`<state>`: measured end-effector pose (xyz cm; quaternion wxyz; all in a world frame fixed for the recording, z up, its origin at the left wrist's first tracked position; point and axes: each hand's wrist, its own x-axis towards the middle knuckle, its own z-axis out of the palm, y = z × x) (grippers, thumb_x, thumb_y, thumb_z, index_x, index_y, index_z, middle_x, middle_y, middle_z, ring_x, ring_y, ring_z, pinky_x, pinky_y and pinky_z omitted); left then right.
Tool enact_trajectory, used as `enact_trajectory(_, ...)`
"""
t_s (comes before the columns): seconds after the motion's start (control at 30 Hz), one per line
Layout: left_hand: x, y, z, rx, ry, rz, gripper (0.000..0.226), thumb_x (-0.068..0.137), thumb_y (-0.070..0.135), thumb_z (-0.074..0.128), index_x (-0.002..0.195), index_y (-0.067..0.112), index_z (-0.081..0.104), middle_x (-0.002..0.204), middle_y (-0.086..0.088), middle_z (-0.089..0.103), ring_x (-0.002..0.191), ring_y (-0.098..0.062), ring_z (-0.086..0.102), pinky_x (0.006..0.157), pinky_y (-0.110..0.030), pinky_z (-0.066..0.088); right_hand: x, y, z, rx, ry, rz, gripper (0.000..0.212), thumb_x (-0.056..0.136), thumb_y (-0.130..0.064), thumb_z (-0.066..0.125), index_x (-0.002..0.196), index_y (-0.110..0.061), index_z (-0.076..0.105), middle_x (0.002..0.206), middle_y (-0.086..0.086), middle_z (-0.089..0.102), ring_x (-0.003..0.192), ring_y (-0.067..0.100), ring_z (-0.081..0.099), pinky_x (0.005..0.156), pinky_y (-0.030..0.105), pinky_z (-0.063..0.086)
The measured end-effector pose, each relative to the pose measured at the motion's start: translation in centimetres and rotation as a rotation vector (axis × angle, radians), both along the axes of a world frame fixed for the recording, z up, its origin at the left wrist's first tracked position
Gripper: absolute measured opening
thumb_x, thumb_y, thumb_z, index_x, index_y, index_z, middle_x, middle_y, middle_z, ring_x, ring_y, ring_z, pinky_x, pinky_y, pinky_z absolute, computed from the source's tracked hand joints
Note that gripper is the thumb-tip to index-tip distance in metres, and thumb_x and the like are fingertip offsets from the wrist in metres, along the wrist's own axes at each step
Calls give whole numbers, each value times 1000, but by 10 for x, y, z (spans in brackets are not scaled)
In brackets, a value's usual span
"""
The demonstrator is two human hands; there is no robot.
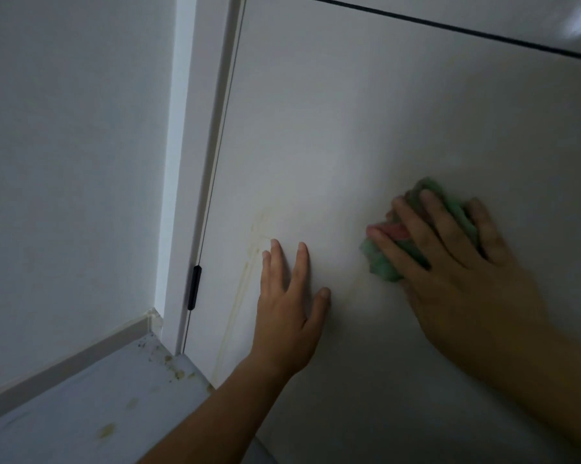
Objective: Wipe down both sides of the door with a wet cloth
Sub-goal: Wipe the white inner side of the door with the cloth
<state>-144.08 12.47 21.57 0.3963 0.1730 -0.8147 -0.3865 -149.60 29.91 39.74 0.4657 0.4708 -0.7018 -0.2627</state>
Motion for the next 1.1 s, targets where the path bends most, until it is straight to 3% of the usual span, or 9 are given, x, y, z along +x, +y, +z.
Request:
enact_trajectory(0.13,2,-6,-4,-42,-12,0,67,101,66,24,152,59,-20,166,18,-32,156,-8,-25,118,-25,-11,8,-78,6,110,-39,-54,69,102,-30,34,164,-17,9,169,20,-7,156,42,-8,123,62,-9)
enact_trajectory(0.27,16,-23,-6,137,133,-59,65,102,62,29,160,44,9,173,13,10,158,-2,8,130,-42,18,8,-174,4,211,-24,-49,67,105,-36,23,163,-18,-5,168,17,-19,154,40,-20,117,57,-22)
enact_trajectory(0.33,21,-37,-1,227,218,-26,63,103,56,34,159,43,9,170,17,16,156,1,15,129,-37,22,5,-188,1,166,-186,-16,65,106,-32,28,164,-20,1,171,10,-12,156,33,-17,122,55,-18)
enact_trajectory(0.43,19,-57,29,129,332,-22,62,108,41,36,162,34,8,170,24,1,158,1,5,128,-23,10,5,-187,7,108,-417,95,65,103,-36,16,164,-18,4,172,9,5,158,25,-8,126,48,-12)
enact_trajectory(0.57,-2,-65,73,3,459,-158,61,110,26,36,164,8,13,174,-7,13,161,-19,6,130,-51,13,17,-188,25,-95,-993,256,66,100,-34,23,163,-24,10,168,5,26,155,4,8,123,25,-16)
enact_trajectory(0.63,-15,-66,82,-49,420,-127,61,110,26,34,164,9,13,173,-14,10,162,-24,-1,130,-54,7,20,-179,36,-152,-1150,333,60,103,-25,33,162,-25,20,163,1,37,149,-1,23,127,27,-5)
enact_trajectory(0.73,-29,-76,87,-114,354,1,61,111,36,30,164,25,3,174,-10,-5,159,-25,-18,130,-50,-4,7,-158,55,-70,-760,377,55,102,-25,34,155,-11,37,154,9,49,145,20,40,128,44,13)
enact_trajectory(0.87,-41,-95,72,-145,340,109,61,110,45,25,163,31,-2,174,-1,-11,159,-20,-20,128,-43,-6,-9,-145,58,141,-245,218,58,99,-35,30,144,-7,53,156,18,45,149,38,33,125,55,17)
enact_trajectory(1.1,-37,-87,-20,253,220,141,63,107,52,25,152,48,-20,171,8,-23,156,-11,-28,129,-56,0,-25,-142,44,212,68,166,63,102,-42,37,154,-8,41,165,21,25,154,43,19,124,62,7)
